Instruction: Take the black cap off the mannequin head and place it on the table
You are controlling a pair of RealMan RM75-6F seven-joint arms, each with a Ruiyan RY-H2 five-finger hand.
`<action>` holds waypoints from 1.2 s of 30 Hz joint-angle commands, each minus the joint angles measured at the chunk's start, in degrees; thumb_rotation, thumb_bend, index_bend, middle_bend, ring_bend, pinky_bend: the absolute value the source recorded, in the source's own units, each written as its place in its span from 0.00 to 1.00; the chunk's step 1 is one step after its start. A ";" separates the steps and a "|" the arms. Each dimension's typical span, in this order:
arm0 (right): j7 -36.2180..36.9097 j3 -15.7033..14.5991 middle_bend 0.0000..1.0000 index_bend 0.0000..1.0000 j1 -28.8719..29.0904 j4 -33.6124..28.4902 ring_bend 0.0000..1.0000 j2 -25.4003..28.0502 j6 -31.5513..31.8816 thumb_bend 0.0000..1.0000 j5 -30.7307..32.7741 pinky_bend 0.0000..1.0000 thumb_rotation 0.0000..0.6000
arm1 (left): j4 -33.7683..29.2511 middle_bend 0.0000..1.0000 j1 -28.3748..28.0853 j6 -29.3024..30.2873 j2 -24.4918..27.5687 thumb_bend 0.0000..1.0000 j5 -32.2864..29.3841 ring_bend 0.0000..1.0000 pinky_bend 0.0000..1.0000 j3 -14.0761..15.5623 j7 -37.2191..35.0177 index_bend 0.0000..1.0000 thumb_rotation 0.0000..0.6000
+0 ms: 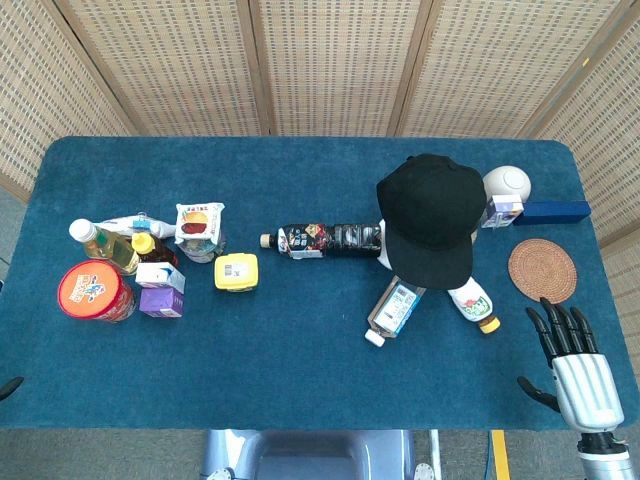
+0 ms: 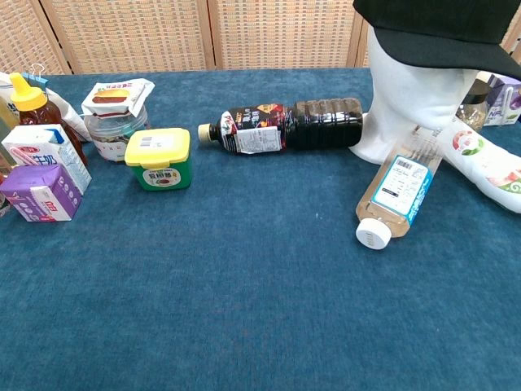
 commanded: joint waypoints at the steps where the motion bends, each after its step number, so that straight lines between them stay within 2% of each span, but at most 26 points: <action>1: 0.55 0.05 0.00 0.00 -0.03 0.33 0.00 -0.33 0.53 0.00 -0.60 0.03 1.00 | 0.32 0.00 0.12 0.32 0.06 0.08 0.30 0.00 0.00 0.09 -0.59 0.00 1.00; 7: 1.00 1.69 0.03 0.00 0.80 4.75 0.02 -4.58 2.22 0.00 -1.93 0.07 1.00 | 1.50 0.00 0.53 2.20 0.52 0.08 1.40 0.00 0.00 0.13 -3.83 0.00 1.00; 12: -0.91 5.36 0.08 0.00 4.09 8.24 0.05 -8.69 1.13 0.00 -1.32 0.09 1.00 | 1.99 0.00 0.05 1.76 0.87 0.08 1.45 0.00 0.00 0.09 -5.89 0.00 1.00; 18: -4.17 8.05 0.11 0.00 7.18 6.58 0.08 -11.38 -0.43 0.00 -0.78 0.12 1.00 | 1.83 0.00 -0.59 0.92 1.32 0.08 1.42 0.00 0.00 0.05 -6.98 0.00 1.00; 26: -7.66 12.47 0.19 0.10 11.23 6.42 0.17 -18.68 -1.38 0.00 2.20 0.19 1.00 | 2.51 0.00 -0.54 1.35 1.11 0.08 1.82 0.00 0.00 0.25 -8.25 0.00 1.00; 36: -12.37 14.40 0.24 0.18 14.48 7.45 0.20 -24.32 -2.85 0.00 4.50 0.23 1.00 | 2.18 0.00 -0.73 0.85 1.00 0.08 1.72 0.00 0.00 0.37 -7.55 0.00 1.00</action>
